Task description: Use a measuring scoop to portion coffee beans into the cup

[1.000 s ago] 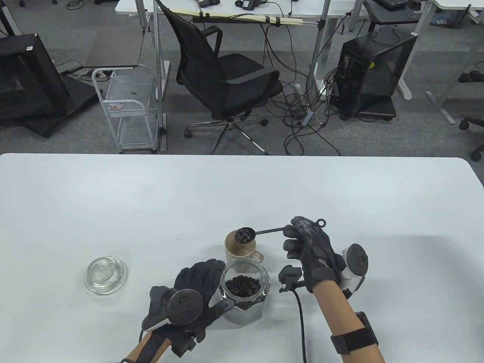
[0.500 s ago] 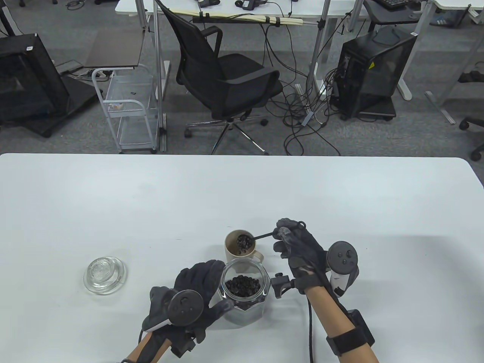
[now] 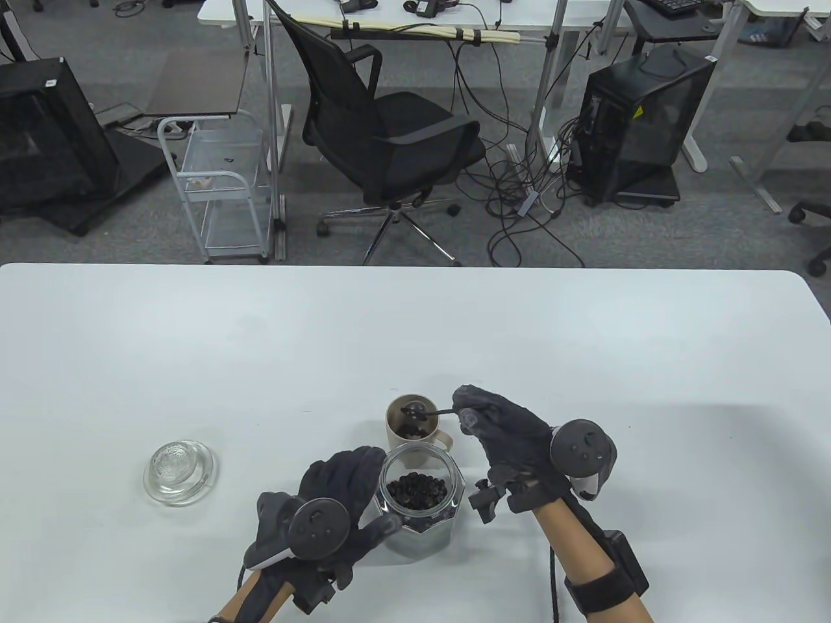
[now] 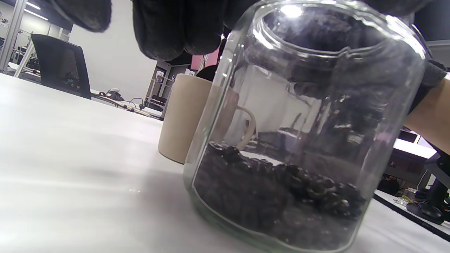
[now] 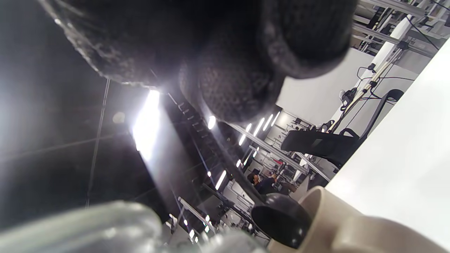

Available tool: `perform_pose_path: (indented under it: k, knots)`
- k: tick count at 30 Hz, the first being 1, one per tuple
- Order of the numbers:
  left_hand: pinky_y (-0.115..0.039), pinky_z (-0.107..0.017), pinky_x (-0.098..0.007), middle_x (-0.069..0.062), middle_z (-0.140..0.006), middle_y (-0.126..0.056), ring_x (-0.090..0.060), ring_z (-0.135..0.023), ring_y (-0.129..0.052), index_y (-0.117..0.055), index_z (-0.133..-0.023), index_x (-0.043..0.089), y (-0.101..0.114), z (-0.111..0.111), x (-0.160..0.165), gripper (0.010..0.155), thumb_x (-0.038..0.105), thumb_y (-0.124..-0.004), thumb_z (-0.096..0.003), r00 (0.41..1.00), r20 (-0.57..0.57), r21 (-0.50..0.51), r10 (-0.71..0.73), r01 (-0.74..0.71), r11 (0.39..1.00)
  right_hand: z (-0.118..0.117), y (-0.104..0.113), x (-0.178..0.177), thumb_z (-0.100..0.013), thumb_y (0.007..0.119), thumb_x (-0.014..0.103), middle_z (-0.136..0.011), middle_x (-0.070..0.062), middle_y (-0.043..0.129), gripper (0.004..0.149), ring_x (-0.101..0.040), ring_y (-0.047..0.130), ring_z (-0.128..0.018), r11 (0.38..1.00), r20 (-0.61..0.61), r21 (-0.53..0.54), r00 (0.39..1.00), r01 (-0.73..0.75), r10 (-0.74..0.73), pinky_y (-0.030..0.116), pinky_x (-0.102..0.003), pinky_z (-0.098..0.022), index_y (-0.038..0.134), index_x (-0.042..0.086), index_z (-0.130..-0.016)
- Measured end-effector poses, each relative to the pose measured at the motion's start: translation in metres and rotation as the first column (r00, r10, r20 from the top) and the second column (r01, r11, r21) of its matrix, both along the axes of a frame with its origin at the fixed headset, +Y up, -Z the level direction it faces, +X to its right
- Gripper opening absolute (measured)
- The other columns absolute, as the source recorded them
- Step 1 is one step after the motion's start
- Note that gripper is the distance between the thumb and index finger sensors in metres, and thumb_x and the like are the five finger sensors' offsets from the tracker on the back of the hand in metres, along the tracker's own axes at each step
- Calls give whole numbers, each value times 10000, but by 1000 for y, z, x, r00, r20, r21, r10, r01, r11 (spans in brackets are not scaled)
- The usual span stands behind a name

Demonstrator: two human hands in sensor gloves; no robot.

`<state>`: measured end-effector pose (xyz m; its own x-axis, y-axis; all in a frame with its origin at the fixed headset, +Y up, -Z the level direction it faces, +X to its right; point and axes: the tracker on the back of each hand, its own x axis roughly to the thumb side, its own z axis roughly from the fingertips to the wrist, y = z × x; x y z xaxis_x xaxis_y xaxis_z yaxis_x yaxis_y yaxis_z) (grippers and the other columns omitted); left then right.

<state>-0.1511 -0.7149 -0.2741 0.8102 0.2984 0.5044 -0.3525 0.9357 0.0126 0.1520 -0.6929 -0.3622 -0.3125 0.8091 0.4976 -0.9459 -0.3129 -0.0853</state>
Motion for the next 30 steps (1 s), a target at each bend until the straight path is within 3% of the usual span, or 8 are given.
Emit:
perform_pose_path:
  k: [8,11,15,22,23,25,30]
  knots:
    - [-532,-750,-705,-122,-1242,-487,-410,-1110,-626,-309,-1170,174,0,0,0,932,796,-465,-494,1000,-1,2,-2,2,1000,13,13,27,-498,860,476,-667,-107,1053,411,-182,1039,-400,943,101,-38,940,331,-326,869,-313,-278,917,242,-831]
    - [-532,-751,-705,-121,-1241,-489,-411,-1109,-626,-310,-1169,174,0,0,0,931,795,-466,-494,1000,-2,2,-4,4,1000,20,22,34,-506,855,482,-614,-89,1058,410,-142,1040,-358,920,82,-9,918,391,-389,873,-282,-249,908,224,-821]
    - [-531,-750,-706,-119,-1241,-488,-411,-1110,-625,-310,-1169,173,0,0,0,933,796,-467,-493,1000,-1,2,-3,3,1000,33,31,38,-509,858,471,-547,-64,1062,504,-109,1039,-300,912,29,-10,912,409,-409,874,-260,-212,831,152,-899]
    - [-532,-750,-705,-119,-1242,-489,-411,-1109,-628,-312,-1169,172,0,1,0,932,795,-469,-494,1000,-3,2,-4,4,1000,41,29,20,-482,900,449,-506,-81,1085,454,-122,1058,-257,970,-6,0,970,244,-244,884,-259,-174,864,172,-839]
    - [-531,-750,-706,-122,-1241,-490,-411,-1109,-627,-313,-1170,171,0,1,0,933,795,-469,-495,1000,-3,2,-3,3,1000,42,31,15,-220,1053,473,-492,-93,1091,690,-129,1060,-247,981,-15,17,981,195,-195,884,-264,-163,885,171,-818]
    - [-532,-751,-705,-121,-1241,-489,-411,-1109,-628,-312,-1170,172,0,1,-1,934,796,-469,-493,1000,-2,1,-3,3,1000,44,32,7,-471,915,441,-497,-100,1098,428,-136,1065,-242,997,-64,20,995,81,-80,885,-264,-160,899,179,-809]
    - [-532,-750,-705,-119,-1241,-490,-411,-1109,-626,-314,-1169,173,0,1,-1,932,795,-470,-494,1000,-2,1,-3,3,1000,54,36,-16,-455,929,427,-512,-130,1110,409,-108,1052,-190,987,-113,71,982,-145,152,875,-245,-122,931,200,-795]
